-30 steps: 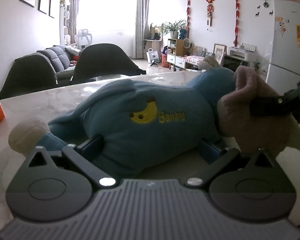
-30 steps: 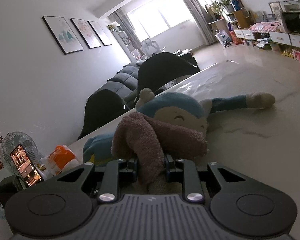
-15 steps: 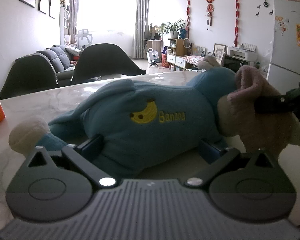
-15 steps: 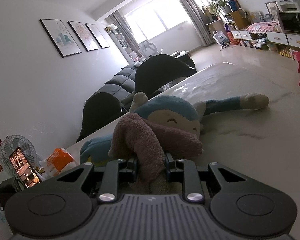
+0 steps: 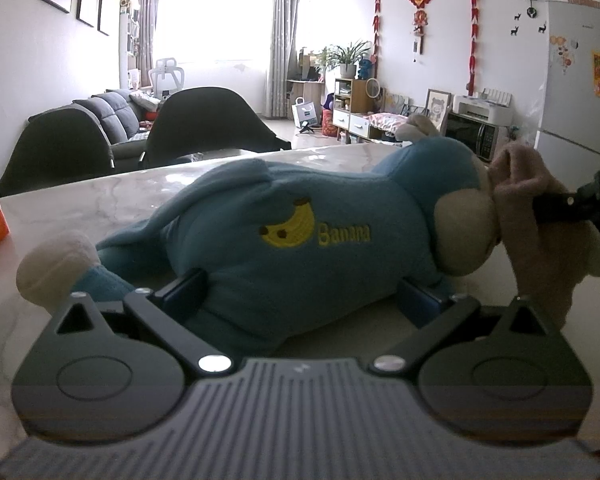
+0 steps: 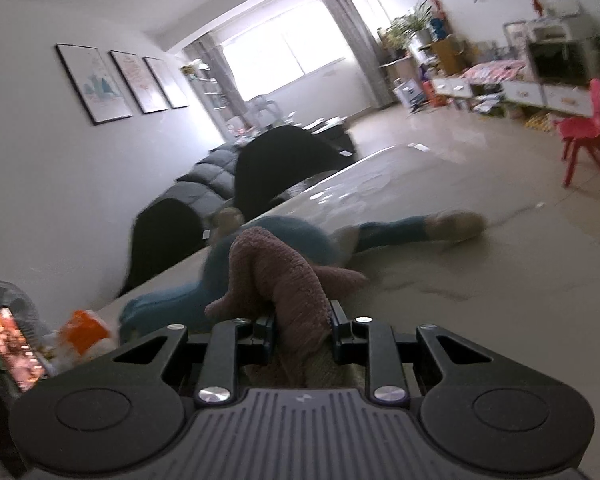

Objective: Organize soft objects
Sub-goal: 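Rub the towel over the plush head and ear with the left gripper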

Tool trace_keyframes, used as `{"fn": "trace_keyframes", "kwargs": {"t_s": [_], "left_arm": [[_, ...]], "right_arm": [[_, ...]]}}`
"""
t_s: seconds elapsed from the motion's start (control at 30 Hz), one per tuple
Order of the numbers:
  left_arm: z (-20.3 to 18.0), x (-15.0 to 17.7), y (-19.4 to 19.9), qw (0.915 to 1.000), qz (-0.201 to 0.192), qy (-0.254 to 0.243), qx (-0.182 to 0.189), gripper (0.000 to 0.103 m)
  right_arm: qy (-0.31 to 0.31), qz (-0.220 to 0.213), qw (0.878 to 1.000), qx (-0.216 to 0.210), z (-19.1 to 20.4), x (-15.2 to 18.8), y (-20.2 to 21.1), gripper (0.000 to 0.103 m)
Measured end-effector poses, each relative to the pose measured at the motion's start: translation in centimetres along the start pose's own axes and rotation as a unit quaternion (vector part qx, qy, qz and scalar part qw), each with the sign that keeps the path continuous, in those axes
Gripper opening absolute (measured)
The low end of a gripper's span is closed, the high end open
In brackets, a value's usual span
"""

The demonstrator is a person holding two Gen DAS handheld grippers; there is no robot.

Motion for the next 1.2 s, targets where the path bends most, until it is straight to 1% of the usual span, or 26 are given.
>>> {"fn": "trace_keyframes", "kwargs": {"t_s": [0.1, 0.17, 0.27, 0.47, 0.6, 0.7, 0.87, 1.03, 1.17, 1.2], "left_arm": [[0.0, 0.0, 0.0, 1.0, 0.0, 0.001, 0.0, 0.102], [0.0, 0.0, 0.0, 1.0, 0.0, 0.001, 0.0, 0.102], [0.0, 0.0, 0.0, 1.0, 0.0, 0.001, 0.0, 0.102], [-0.1, 0.0, -0.1, 1.0, 0.002, -0.002, -0.003, 0.102], [-0.2, 0.1, -0.1, 1.0, 0.003, -0.003, -0.004, 0.102], [-0.2, 0.1, -0.1, 1.0, 0.003, -0.005, -0.004, 0.102], [-0.2, 0.1, -0.1, 0.9999, 0.004, -0.008, -0.005, 0.102], [-0.5, 0.1, -0.1, 0.9999, 0.005, -0.008, -0.007, 0.102], [-0.4, 0.1, -0.1, 1.0, 0.004, -0.005, -0.005, 0.102], [-0.4, 0.1, 0.0, 1.0, 0.004, -0.004, -0.005, 0.102]], "right_arm": [[0.005, -0.01, 0.999, 0.046, -1.5, -0.2, -0.5, 0.027], [-0.004, -0.009, 0.998, 0.055, -2.3, -0.3, -0.7, 0.027], [-0.021, -0.01, 0.999, 0.035, -2.3, -0.8, -0.2, 0.027], [0.02, -0.039, 0.998, -0.044, 2.7, -1.6, 2.1, 0.027], [0.042, -0.034, 0.997, -0.049, 4.2, -0.8, 0.9, 0.027], [0.044, -0.036, 0.998, -0.028, 3.4, -0.6, 0.0, 0.027], [0.016, -0.025, 1.0, -0.008, 0.8, -0.6, -1.0, 0.028], [0.01, -0.015, 0.999, 0.037, -0.9, -0.1, -2.3, 0.028], [0.014, -0.002, 0.995, 0.098, -3.1, 0.7, -3.8, 0.026], [0.004, 0.002, 0.995, 0.098, -3.8, 1.0, -3.9, 0.026]]}}
Point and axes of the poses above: each gripper's, at about its wrist camera, not at the fingertips, and y roughly against the way its jaws point, z to its left, x to its underside, the point moved 7 cm from there along -y, roughly the way its jaws point, and after that the axes turned 13 degrees about x, right-handed, at the moved point
